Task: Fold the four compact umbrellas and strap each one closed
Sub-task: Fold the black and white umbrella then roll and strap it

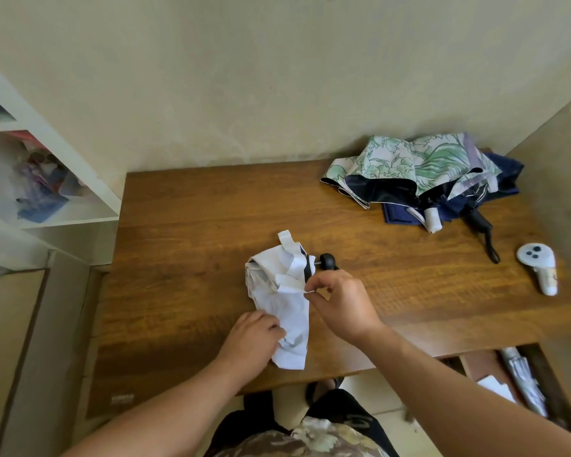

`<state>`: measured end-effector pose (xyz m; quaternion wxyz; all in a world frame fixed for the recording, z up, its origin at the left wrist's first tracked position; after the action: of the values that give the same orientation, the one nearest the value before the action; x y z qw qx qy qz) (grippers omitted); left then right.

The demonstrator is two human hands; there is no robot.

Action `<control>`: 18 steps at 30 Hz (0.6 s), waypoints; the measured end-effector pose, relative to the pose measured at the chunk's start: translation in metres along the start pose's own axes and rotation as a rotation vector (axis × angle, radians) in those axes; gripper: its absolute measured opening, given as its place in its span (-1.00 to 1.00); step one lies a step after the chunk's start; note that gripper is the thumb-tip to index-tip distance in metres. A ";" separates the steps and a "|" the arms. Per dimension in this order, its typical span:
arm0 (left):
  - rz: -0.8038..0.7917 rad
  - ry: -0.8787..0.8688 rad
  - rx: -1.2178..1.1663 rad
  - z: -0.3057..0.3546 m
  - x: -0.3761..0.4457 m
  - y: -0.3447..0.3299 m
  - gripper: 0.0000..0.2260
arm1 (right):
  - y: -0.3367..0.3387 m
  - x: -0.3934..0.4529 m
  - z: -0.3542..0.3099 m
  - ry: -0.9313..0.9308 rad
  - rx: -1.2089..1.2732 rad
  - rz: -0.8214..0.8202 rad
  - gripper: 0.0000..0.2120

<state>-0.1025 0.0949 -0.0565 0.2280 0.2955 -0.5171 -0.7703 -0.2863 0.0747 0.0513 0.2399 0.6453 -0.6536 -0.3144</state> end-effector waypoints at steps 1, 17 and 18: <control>0.031 -0.016 -0.001 -0.001 -0.003 0.001 -0.76 | 0.000 -0.001 0.000 0.005 0.002 0.001 -0.90; -0.065 -0.090 -0.139 -0.004 -0.042 -0.013 -0.60 | -0.055 -0.042 0.010 0.408 -0.259 -0.204 -0.85; -0.077 -0.088 -0.165 -0.007 -0.042 -0.010 -0.57 | -0.065 -0.047 0.017 0.417 -0.304 -0.246 -0.83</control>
<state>-0.0673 0.1213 -0.0583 0.1988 0.2613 -0.4497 -0.8307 -0.2511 0.1251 -0.0031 0.4232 0.7272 -0.4521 -0.2960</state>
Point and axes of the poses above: each hand's wrist, its own x-axis towards the middle knuckle, its own y-axis out of the back of the hand, z = x × y, the point moved 6 cm from there along x, towards the middle knuckle, and after that the axes turned 1 degree about -y, right-handed, at the moved point
